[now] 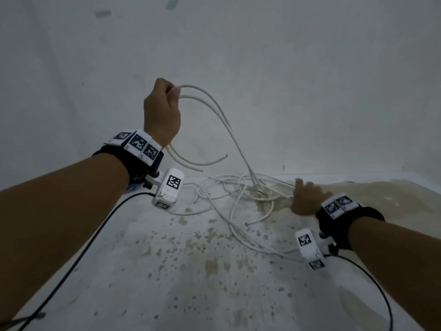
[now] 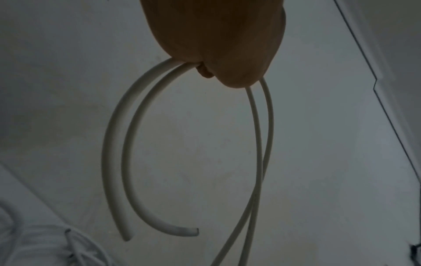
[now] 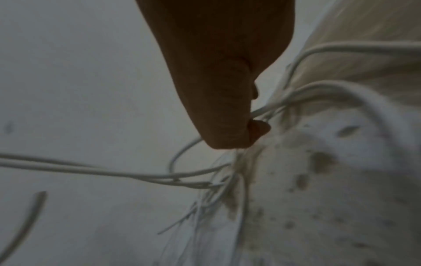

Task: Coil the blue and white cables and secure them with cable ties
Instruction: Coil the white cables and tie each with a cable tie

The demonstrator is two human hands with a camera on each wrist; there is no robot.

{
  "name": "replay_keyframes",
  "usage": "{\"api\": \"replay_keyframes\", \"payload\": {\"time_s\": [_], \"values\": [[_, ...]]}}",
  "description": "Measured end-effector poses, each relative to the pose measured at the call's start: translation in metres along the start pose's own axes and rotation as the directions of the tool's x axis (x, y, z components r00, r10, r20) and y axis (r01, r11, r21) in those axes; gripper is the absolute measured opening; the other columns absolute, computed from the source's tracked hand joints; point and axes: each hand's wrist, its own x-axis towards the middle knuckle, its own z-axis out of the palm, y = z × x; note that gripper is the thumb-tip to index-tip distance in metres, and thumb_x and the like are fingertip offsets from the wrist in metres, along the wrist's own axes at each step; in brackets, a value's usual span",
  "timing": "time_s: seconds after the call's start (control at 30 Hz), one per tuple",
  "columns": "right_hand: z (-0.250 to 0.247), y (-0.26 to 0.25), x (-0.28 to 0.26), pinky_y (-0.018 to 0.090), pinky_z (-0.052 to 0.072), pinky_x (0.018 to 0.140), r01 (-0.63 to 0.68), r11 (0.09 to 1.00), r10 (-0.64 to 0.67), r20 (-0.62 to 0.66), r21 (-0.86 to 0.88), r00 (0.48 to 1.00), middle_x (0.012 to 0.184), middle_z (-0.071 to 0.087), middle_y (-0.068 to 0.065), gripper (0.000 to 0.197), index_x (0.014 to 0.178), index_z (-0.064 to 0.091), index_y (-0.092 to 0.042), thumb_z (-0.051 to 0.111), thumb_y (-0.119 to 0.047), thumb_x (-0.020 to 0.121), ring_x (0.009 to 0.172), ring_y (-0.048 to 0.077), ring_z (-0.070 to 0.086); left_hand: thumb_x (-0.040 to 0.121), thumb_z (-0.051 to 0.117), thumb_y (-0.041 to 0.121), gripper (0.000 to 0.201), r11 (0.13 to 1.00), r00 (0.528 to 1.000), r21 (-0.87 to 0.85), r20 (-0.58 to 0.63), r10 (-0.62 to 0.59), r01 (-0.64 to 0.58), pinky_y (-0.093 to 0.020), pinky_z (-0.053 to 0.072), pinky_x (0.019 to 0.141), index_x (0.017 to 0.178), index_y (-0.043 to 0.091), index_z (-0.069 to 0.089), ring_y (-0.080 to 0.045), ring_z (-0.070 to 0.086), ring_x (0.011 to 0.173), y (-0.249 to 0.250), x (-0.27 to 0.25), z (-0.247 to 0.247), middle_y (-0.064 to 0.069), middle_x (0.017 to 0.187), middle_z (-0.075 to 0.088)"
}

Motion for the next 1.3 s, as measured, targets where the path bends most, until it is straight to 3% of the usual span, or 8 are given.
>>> {"api": "replay_keyframes", "payload": {"time_s": [0.1,0.2,0.4,0.67,0.8,0.9,1.1,1.3], "values": [[-0.054,-0.048,-0.011,0.042,0.030,0.114,0.362,0.855,-0.416,0.075,0.372,0.906,0.157,0.027,0.014,0.092,0.154,0.018,-0.015,0.073,-0.041,0.085,0.143,0.031,0.030,0.102,0.042,0.026,0.024,0.998,1.000,-0.064,0.028,0.011,-0.010,-0.028,0.042,0.065,0.098,0.006,0.054,-0.017,0.050,0.069,0.012,-0.003,0.012,-0.002,0.077,0.056],[-0.083,-0.089,-0.010,0.032,0.042,0.098,0.506,0.753,-0.480,-0.175,0.420,0.860,0.131,0.061,0.008,0.053,0.125,0.063,-0.013,0.052,-0.055,0.094,0.121,0.025,0.056,0.103,0.042,0.025,0.017,0.996,0.998,-0.087,0.055,0.037,-0.032,-0.017,0.039,0.062,0.094,0.014,0.049,-0.007,0.048,0.063,0.026,-0.007,0.021,0.008,0.070,0.052],[-0.084,-0.076,0.013,0.039,0.050,0.080,0.362,0.907,-0.310,-0.242,0.215,0.920,0.089,0.070,0.015,0.084,0.083,0.068,-0.002,0.015,-0.066,0.096,0.085,0.034,0.064,0.101,0.047,0.027,0.025,0.976,0.993,0.213,0.120,0.016,-0.041,-0.031,0.038,0.071,0.097,0.004,0.057,-0.027,0.055,0.082,0.003,-0.008,0.004,-0.013,0.096,0.061],[-0.089,-0.030,0.023,0.034,0.052,0.076,0.181,0.970,-0.144,-0.214,0.163,0.966,0.082,0.069,0.007,0.060,0.088,0.070,-0.005,0.043,-0.058,0.096,0.080,0.027,0.065,0.104,0.037,0.029,0.032,0.904,0.969,0.355,-0.031,-0.244,0.239,-0.037,0.038,0.070,0.109,0.001,0.052,-0.036,0.059,0.091,-0.012,-0.007,-0.019,-0.020,0.102,0.064],[-0.070,-0.015,0.006,0.028,0.049,0.069,0.202,0.974,-0.189,0.125,-0.098,0.974,0.078,0.065,0.003,0.055,0.093,0.067,-0.006,0.065,-0.060,0.083,0.077,0.022,0.063,0.105,0.035,0.025,0.020,0.914,0.880,0.051,-0.294,-0.372,0.403,-0.029,0.036,0.078,0.102,0.009,0.047,-0.028,0.058,0.101,0.005,0.023,-0.030,-0.017,0.114,0.063],[-0.068,-0.020,-0.017,0.019,0.047,0.059,0.161,0.952,-0.269,0.459,0.260,0.847,0.097,0.064,0.000,0.061,0.124,0.054,-0.013,0.074,-0.051,0.080,0.071,0.008,0.063,0.103,0.037,0.026,0.015,0.976,0.949,0.001,-0.233,-0.210,0.216,-0.028,0.036,0.068,0.094,0.015,0.042,-0.023,0.055,0.081,0.007,0.036,-0.030,-0.013,0.092,0.062],[-0.080,-0.088,-0.012,0.029,0.054,0.058,0.339,0.732,-0.380,-0.058,0.591,0.923,0.116,0.051,0.004,0.073,0.141,0.039,-0.025,0.069,-0.057,0.082,0.082,0.017,0.062,0.102,0.041,0.024,0.025,0.980,0.997,-0.186,-0.017,-0.077,0.073,-0.024,0.038,0.056,0.078,0.029,0.040,-0.003,0.043,0.052,0.025,0.021,-0.013,0.007,0.063,0.048],[-0.046,-0.097,0.006,0.037,0.058,0.062,0.046,0.759,-0.117,0.066,0.650,0.991,0.079,0.062,0.014,0.044,0.090,0.064,0.003,0.045,-0.035,0.101,0.059,0.025,0.060,0.103,0.040,0.025,0.019,0.984,0.993,-0.145,-0.042,-0.108,0.101,-0.022,0.036,0.054,0.089,0.014,0.046,-0.007,0.042,0.056,0.022,0.012,-0.028,0.005,0.065,0.050]]}}
